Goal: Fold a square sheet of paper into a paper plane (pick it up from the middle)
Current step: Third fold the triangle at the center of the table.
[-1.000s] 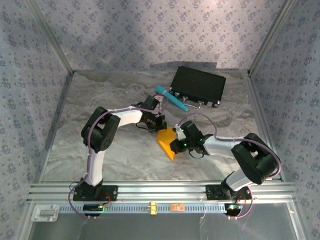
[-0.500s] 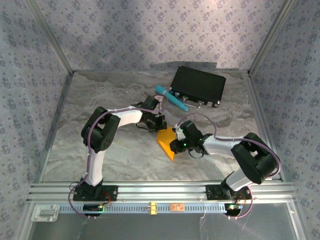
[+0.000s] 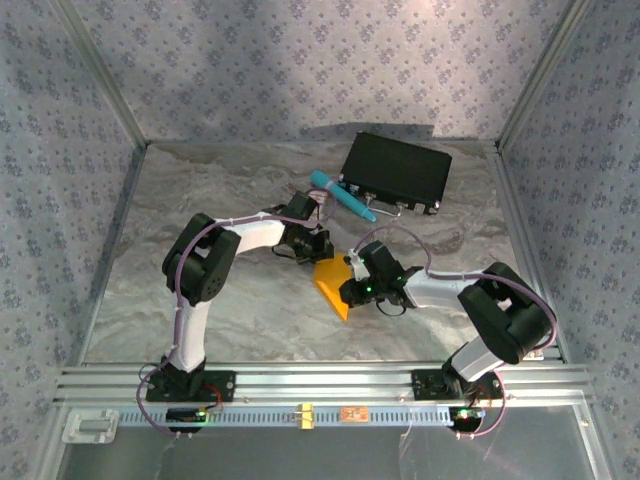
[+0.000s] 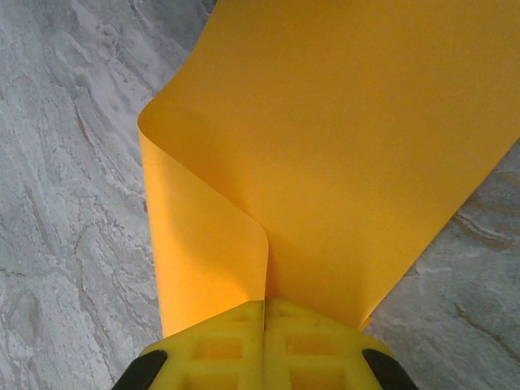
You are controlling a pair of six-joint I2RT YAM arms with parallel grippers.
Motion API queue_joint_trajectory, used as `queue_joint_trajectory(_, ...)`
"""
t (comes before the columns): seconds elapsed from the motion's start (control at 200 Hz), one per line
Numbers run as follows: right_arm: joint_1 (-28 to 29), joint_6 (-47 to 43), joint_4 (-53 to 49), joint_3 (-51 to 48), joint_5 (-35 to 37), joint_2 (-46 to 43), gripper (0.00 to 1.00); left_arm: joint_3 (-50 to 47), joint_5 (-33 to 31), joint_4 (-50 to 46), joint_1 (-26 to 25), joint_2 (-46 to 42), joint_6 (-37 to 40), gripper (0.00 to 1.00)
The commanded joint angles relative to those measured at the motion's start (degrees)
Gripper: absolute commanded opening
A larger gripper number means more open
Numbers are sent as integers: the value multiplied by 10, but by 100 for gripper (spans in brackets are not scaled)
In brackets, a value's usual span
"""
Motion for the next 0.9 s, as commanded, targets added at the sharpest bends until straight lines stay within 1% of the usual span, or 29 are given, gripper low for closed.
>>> queue_joint_trajectory(0.0,1,8,-13,14,13,6,1,-6,-23,-36,-7,15,-2,7)
queue_joint_trajectory(0.285,-1,9,-18,14,13,5,1,-7,-23,-37,-7,15,-1,7)
queue_joint_trajectory(0.525,1,8,-27,9,17,-18,1,-8,-23,-37,-7,15,-2,7)
queue_joint_trajectory(0.894,0,10,-22,9,18,-8,1,-11,-23,-35,-7,12,-2,7)
